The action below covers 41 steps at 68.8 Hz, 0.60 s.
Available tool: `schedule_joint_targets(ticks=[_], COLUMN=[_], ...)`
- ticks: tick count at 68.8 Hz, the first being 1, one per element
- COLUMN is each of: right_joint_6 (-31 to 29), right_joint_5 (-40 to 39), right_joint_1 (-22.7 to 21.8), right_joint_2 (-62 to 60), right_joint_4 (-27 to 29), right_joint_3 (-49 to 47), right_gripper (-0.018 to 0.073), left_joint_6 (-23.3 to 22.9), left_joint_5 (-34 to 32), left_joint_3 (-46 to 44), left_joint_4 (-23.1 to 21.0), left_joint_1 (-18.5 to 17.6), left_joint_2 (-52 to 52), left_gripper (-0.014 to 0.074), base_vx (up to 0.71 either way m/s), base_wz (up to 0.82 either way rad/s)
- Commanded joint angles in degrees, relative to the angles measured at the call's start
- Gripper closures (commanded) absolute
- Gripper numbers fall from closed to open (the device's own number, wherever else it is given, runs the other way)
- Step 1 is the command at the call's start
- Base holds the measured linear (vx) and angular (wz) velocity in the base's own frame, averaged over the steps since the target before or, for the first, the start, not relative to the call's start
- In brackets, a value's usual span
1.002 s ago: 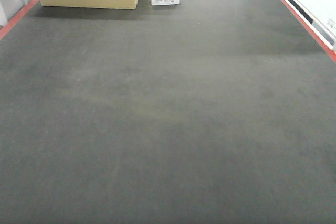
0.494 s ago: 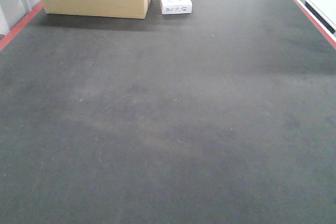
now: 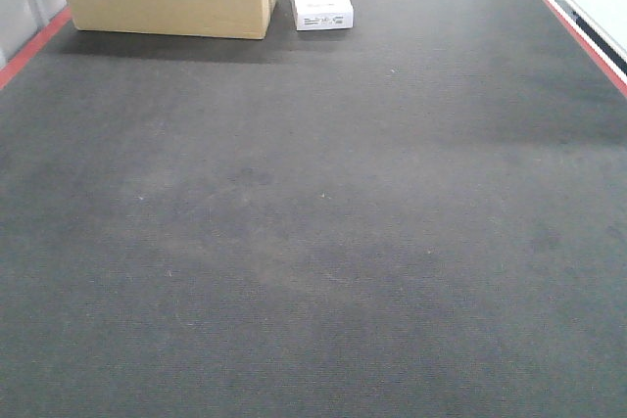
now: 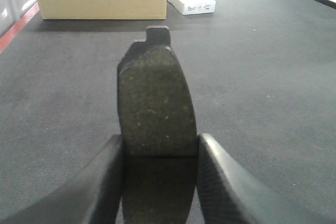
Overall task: Move and align brake pads A on conveyor
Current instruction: 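Approach the conveyor belt and stop, holding both brake pads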
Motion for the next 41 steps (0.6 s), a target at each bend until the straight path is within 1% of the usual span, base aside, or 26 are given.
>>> schedule_joint_targets(ticks=[1,41], right_joint_6=[-0.39,-0.39], right_joint_5=[-5.48,-5.48], right_joint_1=[0.02,0.02], right_joint_2=[0.38,0.38], right_joint_4=[-0.34,-0.34], right_joint_3=[-1.85,-1.85], right_gripper=[0.0566,0.0566], left_joint_6=[-0.42,-0.42], left_joint_5=[-5.84,-5.84], left_joint_3=[-1.62,-1.62], left_joint_4=[-0.60,-0.60], left_joint_1=[-0.25,-0.25], left_joint_2=[0.40,0.40], left_gripper=[0.0603,0.0603], base_vx=[0.01,0.01], base_wz=[-0.03,-0.02])
